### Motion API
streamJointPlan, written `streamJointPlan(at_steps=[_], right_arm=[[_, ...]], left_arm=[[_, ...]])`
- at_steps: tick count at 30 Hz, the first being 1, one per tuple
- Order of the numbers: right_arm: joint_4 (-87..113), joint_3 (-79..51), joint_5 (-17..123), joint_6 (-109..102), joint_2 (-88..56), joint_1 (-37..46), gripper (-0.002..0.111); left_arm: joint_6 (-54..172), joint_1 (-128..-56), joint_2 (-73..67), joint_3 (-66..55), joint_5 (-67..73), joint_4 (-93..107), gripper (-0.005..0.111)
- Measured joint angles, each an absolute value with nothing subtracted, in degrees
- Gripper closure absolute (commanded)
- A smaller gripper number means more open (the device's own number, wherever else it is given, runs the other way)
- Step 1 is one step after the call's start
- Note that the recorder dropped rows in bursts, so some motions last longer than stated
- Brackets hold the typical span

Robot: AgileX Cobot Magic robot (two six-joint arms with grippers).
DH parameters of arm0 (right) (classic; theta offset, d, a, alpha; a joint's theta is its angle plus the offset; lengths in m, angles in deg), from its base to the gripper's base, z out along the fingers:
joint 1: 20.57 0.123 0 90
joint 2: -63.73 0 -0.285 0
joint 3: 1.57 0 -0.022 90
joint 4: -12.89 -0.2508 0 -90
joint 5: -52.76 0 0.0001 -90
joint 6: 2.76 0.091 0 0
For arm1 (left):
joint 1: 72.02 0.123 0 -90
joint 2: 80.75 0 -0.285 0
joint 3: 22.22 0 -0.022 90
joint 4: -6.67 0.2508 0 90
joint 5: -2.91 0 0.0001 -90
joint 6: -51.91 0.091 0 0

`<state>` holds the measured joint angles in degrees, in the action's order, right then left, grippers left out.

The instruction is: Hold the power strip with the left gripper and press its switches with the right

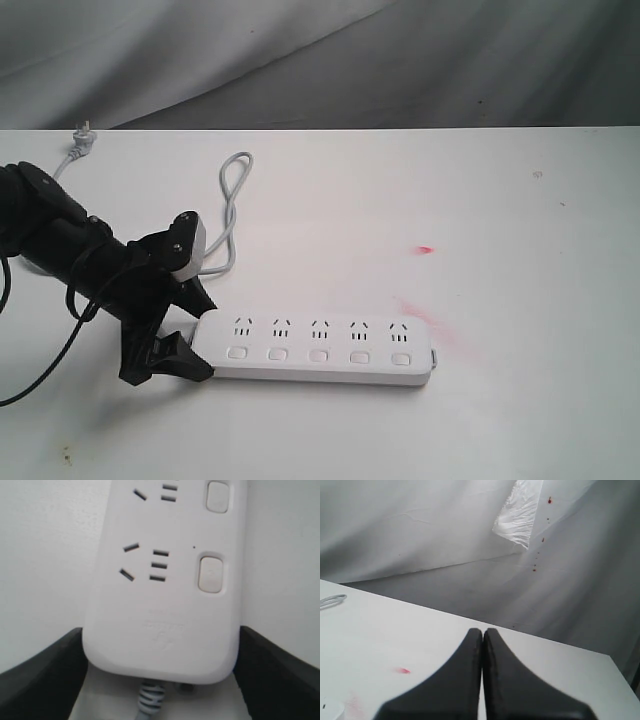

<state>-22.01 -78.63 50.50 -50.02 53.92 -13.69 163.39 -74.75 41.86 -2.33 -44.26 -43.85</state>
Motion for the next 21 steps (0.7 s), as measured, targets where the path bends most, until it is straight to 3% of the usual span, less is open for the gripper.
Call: streamJointPlan(at_steps=[7,21], right_arm=[[4.61,-78.63,46.81,-20.70,53.92,-13.69,0.108],[9.67,-78.63,43.43,-17.81,53.92,-13.69,0.108]], left_arm=[[163.39,-74.75,41.86,-2.33,-44.26,-43.85,0.057],[163.39,-74.75,41.86,-2.33,-44.26,-43.85,0.057]])
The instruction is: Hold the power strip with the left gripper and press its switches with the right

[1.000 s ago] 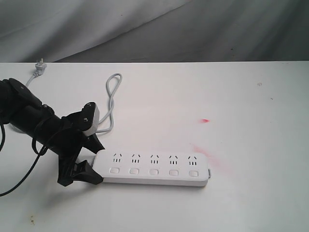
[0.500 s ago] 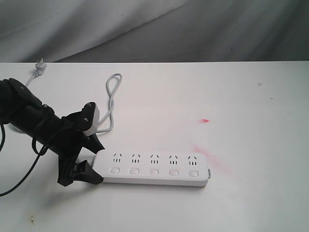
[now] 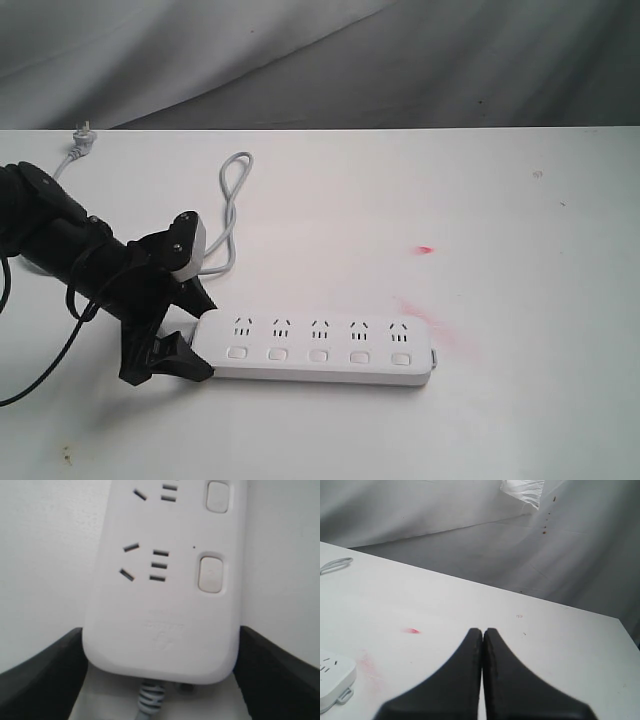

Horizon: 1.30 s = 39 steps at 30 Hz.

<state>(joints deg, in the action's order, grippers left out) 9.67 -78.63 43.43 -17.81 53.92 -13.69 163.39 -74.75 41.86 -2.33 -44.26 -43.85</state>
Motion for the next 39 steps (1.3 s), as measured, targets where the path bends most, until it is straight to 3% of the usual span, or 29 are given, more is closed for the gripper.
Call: streamJointPlan(at_steps=[27,34,39], right_arm=[[9.77,-78.63,43.39,-17.58,53.92,-13.69,0.108],[9.77,-78.63,43.39,-17.58,53.92,-13.69,0.108],[9.77,-78.63,43.39,-17.58,53.92,-13.69,0.108]], left_arm=[[163.39,-74.75,41.86,-2.33,-44.26,-43.85,0.056],[163.39,-74.75,41.86,-2.33,-43.95,-46.87,0.028],[163.39,-74.75,41.86,-2.33,-44.55,-48.78,0.024]])
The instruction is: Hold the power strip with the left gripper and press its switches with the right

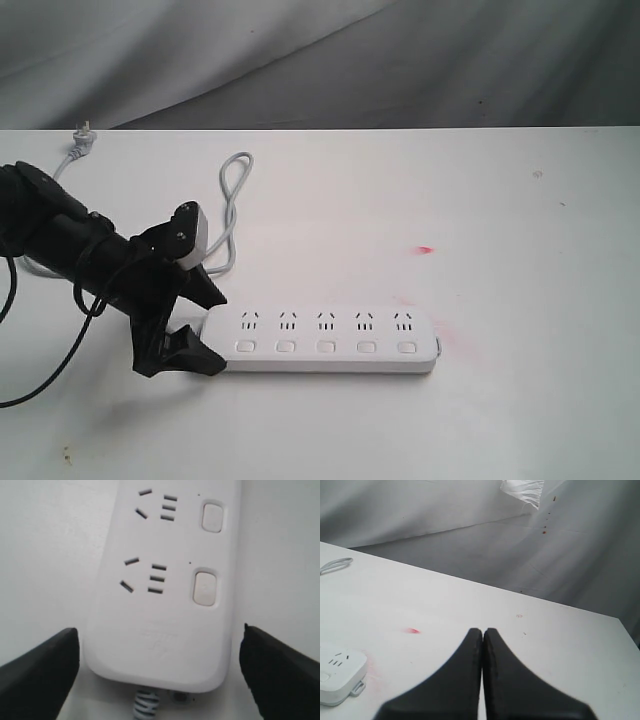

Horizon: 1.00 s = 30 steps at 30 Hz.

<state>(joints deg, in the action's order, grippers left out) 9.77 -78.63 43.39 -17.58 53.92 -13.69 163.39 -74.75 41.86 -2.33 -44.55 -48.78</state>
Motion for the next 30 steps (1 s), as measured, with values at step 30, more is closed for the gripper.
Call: streamJointPlan(at_steps=[30], right_arm=[[9.78,-78.63,43.39,-17.58,53.92,-13.69,0.108]], left_arm=[[154.07,-74.75,19.19,-6.45,-57.77,-53.55,0.024]])
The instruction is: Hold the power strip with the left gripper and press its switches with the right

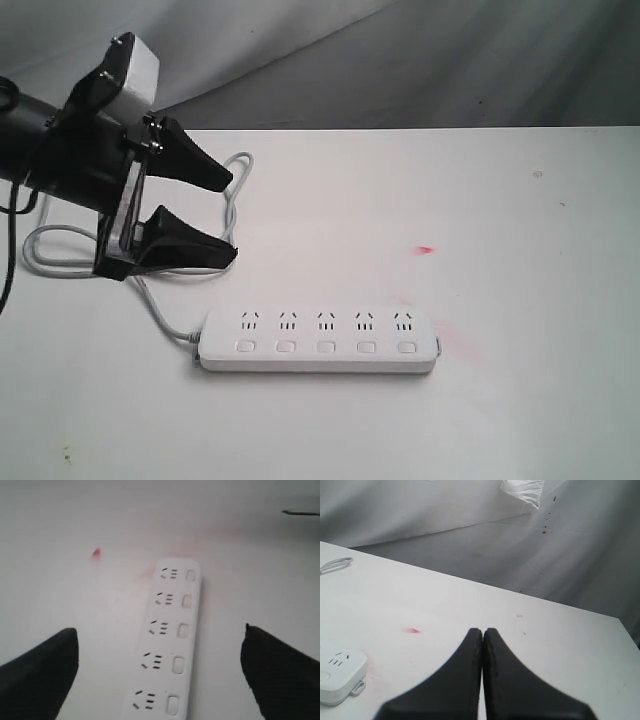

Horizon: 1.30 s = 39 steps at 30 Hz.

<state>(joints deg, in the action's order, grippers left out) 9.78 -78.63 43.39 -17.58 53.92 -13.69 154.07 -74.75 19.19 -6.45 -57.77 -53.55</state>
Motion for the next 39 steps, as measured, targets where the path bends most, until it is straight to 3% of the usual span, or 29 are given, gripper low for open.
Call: streamJointPlan(at_steps=[4,7,11,13,29,39], right_arm=[[9.78,-78.63,43.39,-17.58,53.92,-13.69,0.108],[9.78,-78.63,43.39,-17.58,53.92,-13.69,0.108],[9.78,-78.63,43.29,-17.58,53.92,-13.69,0.108],[9.78,-78.63,43.29,-17.58,53.92,-13.69,0.108],[9.78,-78.63,43.29,-17.58,53.92,-13.69,0.108],[9.89,-78.63,43.29,-17.58,53.92,-13.69,0.108]], left_arm=[[153.38,-74.75,16.89,-6.45,-62.47,-52.72,0.031],[153.23,-74.75,16.40,-6.45,-62.82,-52.72,0.054],[153.12,-74.75,16.40,-6.45,-62.95,-53.13,0.096],[153.12,-74.75,16.40,-6.45,-62.95,-53.36,0.106],[153.12,-74.75,16.40,-6.45,-66.54,-51.91,0.106],[143.83,-74.75,7.34,-4.84,-47.47,-50.46,0.106]])
